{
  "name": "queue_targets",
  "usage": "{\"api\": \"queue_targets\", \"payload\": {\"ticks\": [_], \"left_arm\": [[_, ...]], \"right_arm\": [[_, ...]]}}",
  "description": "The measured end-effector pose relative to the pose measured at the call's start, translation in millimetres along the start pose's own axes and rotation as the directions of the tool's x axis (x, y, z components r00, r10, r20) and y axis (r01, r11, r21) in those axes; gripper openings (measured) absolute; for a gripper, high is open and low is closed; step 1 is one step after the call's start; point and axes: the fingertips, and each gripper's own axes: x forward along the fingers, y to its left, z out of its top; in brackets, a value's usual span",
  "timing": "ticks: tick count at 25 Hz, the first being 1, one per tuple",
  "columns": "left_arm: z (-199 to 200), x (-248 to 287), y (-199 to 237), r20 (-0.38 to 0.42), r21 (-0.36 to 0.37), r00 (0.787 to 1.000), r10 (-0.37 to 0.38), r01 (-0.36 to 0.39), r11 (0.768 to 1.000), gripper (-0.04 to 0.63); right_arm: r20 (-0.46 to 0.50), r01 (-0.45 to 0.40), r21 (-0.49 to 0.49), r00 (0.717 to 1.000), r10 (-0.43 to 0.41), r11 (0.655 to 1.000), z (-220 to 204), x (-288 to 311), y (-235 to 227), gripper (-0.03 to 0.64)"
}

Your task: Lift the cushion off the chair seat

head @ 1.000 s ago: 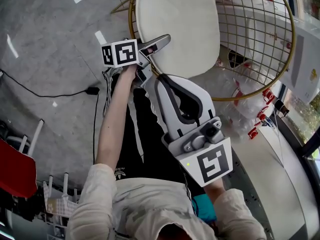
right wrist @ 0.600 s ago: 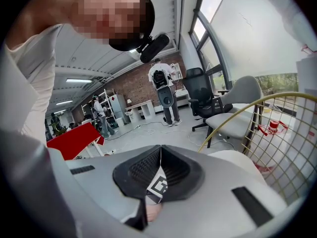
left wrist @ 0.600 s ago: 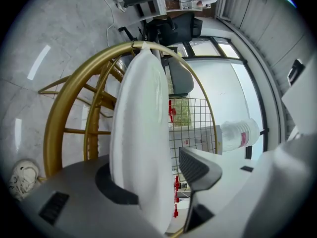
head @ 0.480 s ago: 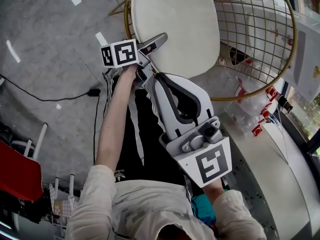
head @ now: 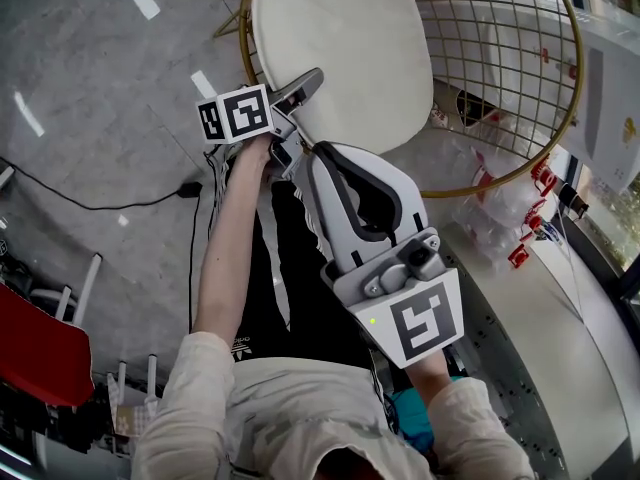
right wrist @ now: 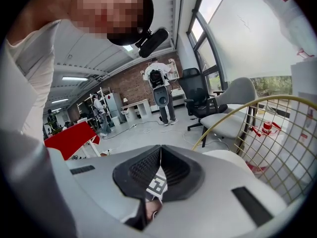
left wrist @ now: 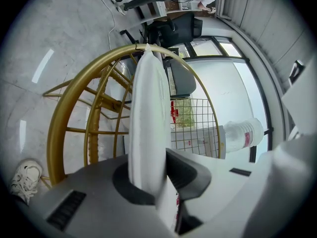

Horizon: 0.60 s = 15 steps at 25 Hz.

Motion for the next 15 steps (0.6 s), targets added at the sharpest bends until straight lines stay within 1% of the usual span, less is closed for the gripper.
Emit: {"api": "queue_targets", "payload": {"ticks": [7, 12, 15], "left_arm": [[-1, -5, -43, -0.001, -0.002, 0.999, -0.036, 0.036, 0.999, 0.055], [12, -21, -67, 0.007, 0.024, 0.998, -0.059, 0.058, 0.998, 0.052], [20, -27, -96, 0.017, 0.044, 0.997, -0.071, 0.070, 0.997, 0.052]], "right_arm": [[0.034, -0.002, -0.029, 0.999, 0.003, 1.000, 35, -7, 9, 0.017], [0.078, 0.015, -0.069, 0.997, -0.010, 0.998, 57, -1, 22, 0.017], [0.115, 0.028, -0.073, 0.993, -0.020, 0.997, 82, -9, 21, 0.017]]}}
